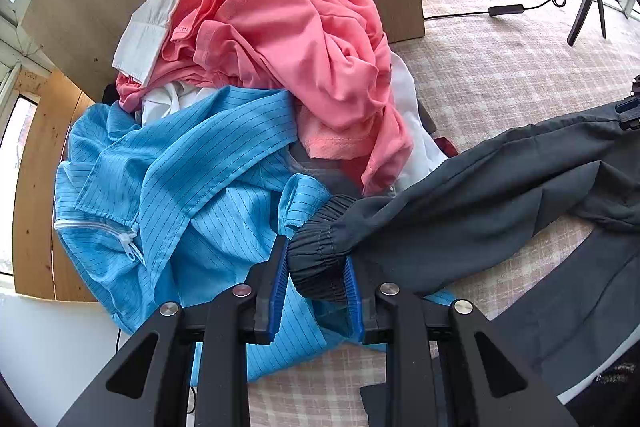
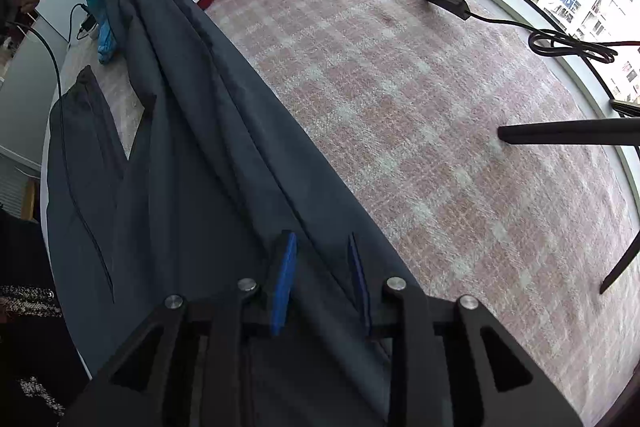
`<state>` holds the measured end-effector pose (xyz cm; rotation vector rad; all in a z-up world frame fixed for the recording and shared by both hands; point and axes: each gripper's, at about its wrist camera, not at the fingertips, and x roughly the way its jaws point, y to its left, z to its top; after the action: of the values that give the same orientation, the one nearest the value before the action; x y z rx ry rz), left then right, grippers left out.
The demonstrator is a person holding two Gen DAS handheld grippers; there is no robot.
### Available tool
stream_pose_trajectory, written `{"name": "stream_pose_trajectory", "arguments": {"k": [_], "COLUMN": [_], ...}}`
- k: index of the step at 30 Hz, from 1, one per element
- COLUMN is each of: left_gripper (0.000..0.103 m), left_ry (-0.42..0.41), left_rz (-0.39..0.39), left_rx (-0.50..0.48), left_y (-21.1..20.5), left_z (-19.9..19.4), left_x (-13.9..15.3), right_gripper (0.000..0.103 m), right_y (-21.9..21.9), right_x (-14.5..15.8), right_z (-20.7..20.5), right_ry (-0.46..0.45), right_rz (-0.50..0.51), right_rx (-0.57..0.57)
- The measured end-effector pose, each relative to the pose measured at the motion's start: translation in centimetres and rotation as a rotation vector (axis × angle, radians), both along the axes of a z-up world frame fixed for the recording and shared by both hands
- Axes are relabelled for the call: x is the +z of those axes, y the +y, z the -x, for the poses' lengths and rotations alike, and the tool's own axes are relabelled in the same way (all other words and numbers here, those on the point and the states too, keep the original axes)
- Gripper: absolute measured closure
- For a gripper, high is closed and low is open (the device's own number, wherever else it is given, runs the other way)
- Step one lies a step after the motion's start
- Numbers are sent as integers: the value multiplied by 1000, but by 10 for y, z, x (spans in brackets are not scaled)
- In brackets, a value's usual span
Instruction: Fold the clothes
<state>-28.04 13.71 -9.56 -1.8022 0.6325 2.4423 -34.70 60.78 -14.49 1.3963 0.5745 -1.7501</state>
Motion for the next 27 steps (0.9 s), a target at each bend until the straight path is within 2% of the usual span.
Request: {"name": "stream_pose_trajectory", "arguments": {"k": [4, 10, 11, 12, 13, 16, 18, 22, 23, 25, 27], "left_gripper": [78, 78, 78, 78, 78, 78, 78, 78, 78, 78, 78], "left_ry": [1, 8, 6, 5, 4, -4, -7, 51, 55, 33, 38], "left_rz": [-6, -16, -15, -14, -13, -1, 12, -55, -45, 32, 19], "left_rx": [-1, 2, 0, -2, -3, -14, -18, -55, -79, -102, -107], "left_y": [-2, -7, -7, -7, -7, -4, -2, 13, 19, 27, 29], "left_z": [1, 3, 3, 2, 2, 2, 2, 0, 2, 9, 14], "left_x": [2, 8, 9, 9, 9, 7, 6, 27, 27, 18, 21], "right_gripper": [52, 53, 56, 75, 100, 100, 100, 101, 101, 101, 101], "right_y": [-5, -23, -25, -26, -25, -15, -6, 17, 27, 41, 40], "right_x": [7, -10, -13, -15, -16, -7, 7, 44, 56, 71, 80], "right_z": [-3, 4, 5, 5, 6, 10, 9, 9, 11, 18, 15], "right_ry": [5, -6, -8, -4, -8, -15, 22, 141, 173, 207, 249], "right_rz": [-9, -68, -76, -87, -91, -68, -50, -32, -9, 29, -10], "right_rx": [45, 110, 118, 119, 114, 42, 32, -27, -68, -164, -189]}}
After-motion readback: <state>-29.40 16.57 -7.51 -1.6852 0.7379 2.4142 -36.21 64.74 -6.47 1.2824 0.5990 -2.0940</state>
